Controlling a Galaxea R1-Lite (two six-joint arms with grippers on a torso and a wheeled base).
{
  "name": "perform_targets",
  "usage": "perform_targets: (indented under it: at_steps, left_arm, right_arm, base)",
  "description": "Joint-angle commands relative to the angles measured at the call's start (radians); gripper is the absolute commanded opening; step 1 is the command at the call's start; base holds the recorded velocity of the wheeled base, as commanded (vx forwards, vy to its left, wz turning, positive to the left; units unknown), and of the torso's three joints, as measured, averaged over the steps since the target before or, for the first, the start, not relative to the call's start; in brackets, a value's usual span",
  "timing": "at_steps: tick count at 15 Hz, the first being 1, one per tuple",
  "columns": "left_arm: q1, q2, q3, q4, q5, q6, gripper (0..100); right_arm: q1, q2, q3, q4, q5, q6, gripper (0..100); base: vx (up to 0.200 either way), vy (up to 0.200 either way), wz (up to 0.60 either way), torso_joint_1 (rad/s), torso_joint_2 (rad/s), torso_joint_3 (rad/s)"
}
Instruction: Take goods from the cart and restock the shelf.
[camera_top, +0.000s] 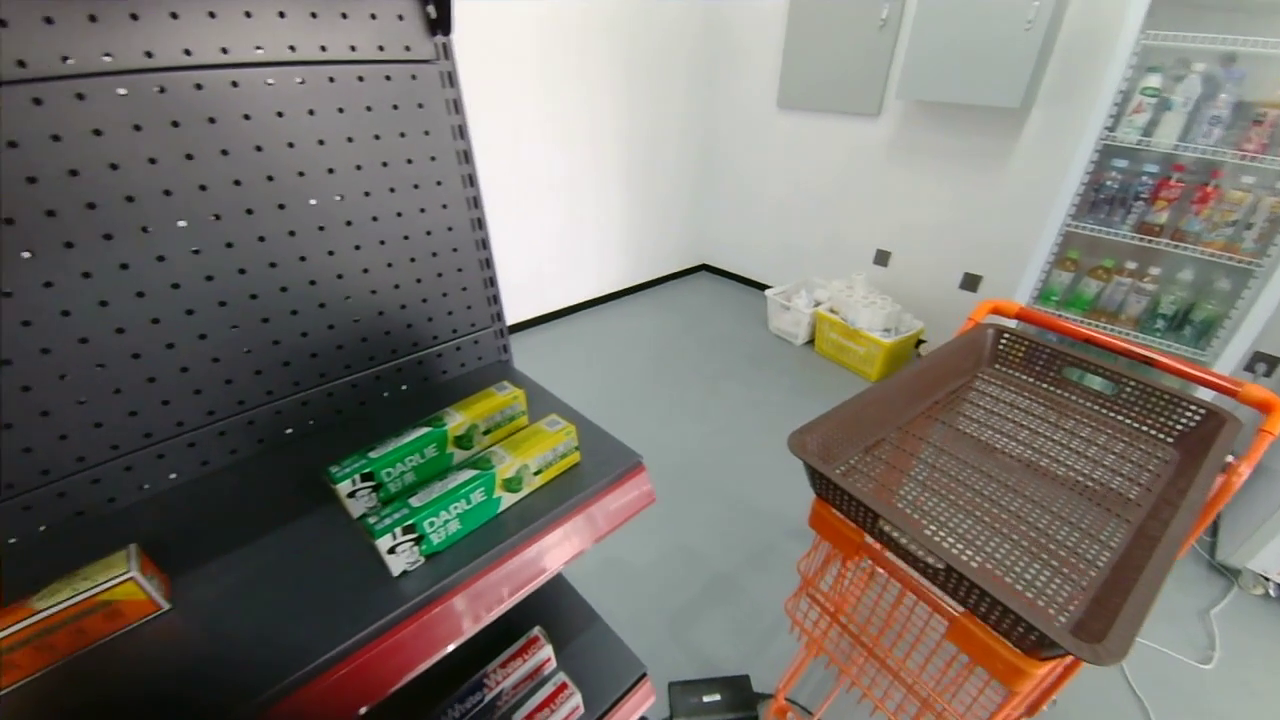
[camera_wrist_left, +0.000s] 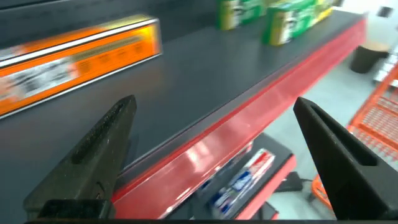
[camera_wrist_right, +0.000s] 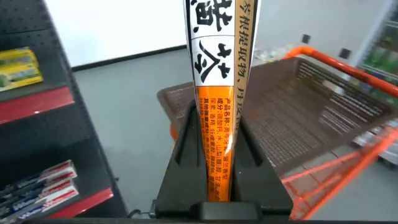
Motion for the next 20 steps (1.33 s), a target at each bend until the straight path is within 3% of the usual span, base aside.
perform_targets:
  at_steps: [1, 17, 20]
  left_arm:
    - [0.000, 0.001, 0.000, 0.000, 0.001, 0.000, 100]
    - [0.000, 0.001, 0.000, 0.000, 0.001, 0.000, 100]
    - [0.000, 0.001, 0.000, 0.000, 0.001, 0.000, 100]
  right_arm:
    - [0.010, 0.005, 0.002, 0.001, 0.000, -0.002, 0]
    - [0.047, 0.005, 0.022, -0.001, -0.001, -0.002, 0]
    - [0.048, 0.005, 0.013, 0.001, -0.006, -0.002, 0]
  base:
    - [0.000, 0.000, 0.60, -0.002, 0.00, 0.002]
    - [0.000, 0.000, 0.60, 0.003, 0.00, 0.003]
    - [0.000, 0.000, 0.00, 0.000, 0.00, 0.000]
